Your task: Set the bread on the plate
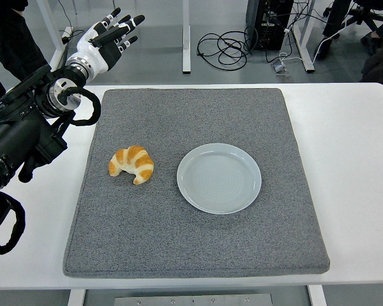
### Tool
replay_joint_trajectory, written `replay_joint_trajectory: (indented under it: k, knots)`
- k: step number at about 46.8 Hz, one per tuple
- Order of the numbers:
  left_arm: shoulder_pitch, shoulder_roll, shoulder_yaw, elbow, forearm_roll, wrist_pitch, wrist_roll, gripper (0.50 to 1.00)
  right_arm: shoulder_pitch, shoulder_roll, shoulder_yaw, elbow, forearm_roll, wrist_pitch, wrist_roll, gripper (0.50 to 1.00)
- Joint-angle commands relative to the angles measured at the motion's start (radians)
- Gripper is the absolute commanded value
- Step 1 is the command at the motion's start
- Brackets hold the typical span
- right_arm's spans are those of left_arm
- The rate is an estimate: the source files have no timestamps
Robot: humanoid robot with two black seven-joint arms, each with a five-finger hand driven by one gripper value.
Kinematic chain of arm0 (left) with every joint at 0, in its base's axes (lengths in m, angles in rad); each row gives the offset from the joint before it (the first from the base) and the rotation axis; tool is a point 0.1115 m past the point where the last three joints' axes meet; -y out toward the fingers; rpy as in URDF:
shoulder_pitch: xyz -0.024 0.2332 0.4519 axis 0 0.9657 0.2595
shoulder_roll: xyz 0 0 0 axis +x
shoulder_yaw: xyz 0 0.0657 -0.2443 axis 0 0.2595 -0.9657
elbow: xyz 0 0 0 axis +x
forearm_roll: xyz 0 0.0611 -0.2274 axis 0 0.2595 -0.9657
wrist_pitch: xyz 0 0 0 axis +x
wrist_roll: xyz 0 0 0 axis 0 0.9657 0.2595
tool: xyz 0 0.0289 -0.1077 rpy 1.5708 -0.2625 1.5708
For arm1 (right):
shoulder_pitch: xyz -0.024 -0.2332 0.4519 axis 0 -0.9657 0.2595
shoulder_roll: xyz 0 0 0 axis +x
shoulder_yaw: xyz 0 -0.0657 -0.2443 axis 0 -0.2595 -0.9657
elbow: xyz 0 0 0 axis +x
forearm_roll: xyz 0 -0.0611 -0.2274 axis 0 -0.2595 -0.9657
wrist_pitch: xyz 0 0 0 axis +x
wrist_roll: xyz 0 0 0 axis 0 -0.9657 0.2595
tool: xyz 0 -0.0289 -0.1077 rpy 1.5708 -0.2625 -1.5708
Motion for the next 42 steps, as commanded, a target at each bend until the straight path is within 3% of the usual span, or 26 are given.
replay_joint_trajectory:
  k: [1,18,25,30,37,42]
  knots:
    - [-0.002,0.001,0.0,0.0,0.001,0.0,0.0,0.977,0.0,0.0,0.0,0.0,0.0,0.0,0.0,1.0]
    - [-0.014,0.009,0.003,0.0,0.004,0.007,0.0,0.977,0.0,0.0,0.0,0.0,0.0,0.0,0.0,1.0]
    - [-0.015,0.041,0.116,-0.044,0.007,0.007,0.0,0.977,0.0,0.0,0.0,0.0,0.0,0.0,0.0,1.0]
    - [-0.008,0.141,0.193,-0.202,0.006,0.015,0.001,0.977,0.0,0.0,0.0,0.0,0.0,0.0,0.0,1.0]
    - [-0.015,0.355,0.319,-0.515,0.009,0.047,0.02,0.975,0.0,0.0,0.0,0.0,0.0,0.0,0.0,1.0]
    - [-0.051,0.48,0.402,-0.666,0.038,0.044,0.021,0.975,0.0,0.0,0.0,0.0,0.0,0.0,0.0,1.0]
